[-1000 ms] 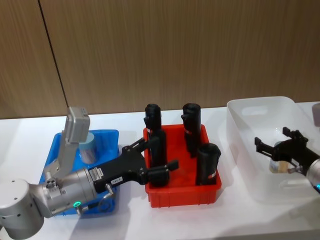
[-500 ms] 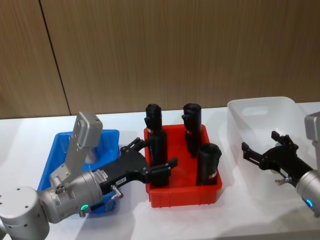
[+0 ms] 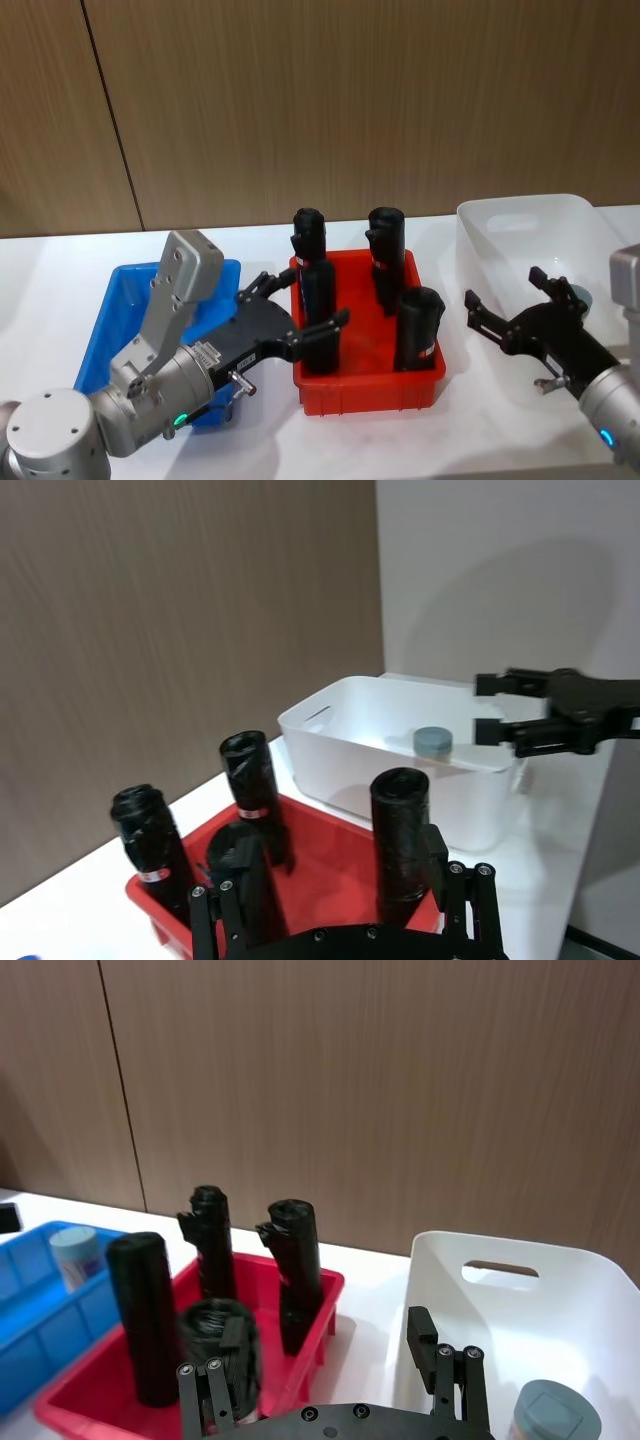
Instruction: Pick the cotton swabs from the blue box and place them into the white box.
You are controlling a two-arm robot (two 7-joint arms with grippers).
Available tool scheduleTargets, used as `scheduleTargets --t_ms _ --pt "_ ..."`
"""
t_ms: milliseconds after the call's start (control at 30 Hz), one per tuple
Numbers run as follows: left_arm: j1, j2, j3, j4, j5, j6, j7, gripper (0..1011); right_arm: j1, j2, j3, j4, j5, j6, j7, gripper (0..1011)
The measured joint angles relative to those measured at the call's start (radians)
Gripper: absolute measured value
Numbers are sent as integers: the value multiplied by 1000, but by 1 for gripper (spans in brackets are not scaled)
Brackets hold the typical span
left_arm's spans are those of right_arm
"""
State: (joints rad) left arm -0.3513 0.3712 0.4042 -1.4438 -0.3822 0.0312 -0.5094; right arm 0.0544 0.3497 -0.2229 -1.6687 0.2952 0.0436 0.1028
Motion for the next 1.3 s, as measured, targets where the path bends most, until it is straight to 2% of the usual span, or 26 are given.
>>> scheduleTargets --t_ms 200,367,1133,1300 --pt "18 2 8 -29 29 -3 79 1003 -47 -8 -2 -67 -6 -7 -25 1001" --pt "34 3 15 -56 55 -6 150 1003 -66 -12 -3 -93 -8 -10 -35 1001" --pt "102 10 45 -163 162 -16 444 1003 -69 -12 -3 -98 -8 -10 -37 1002" --pt "111 11 49 -177 176 -18 481 1003 -69 -12 -3 -98 -8 -10 -36 1002"
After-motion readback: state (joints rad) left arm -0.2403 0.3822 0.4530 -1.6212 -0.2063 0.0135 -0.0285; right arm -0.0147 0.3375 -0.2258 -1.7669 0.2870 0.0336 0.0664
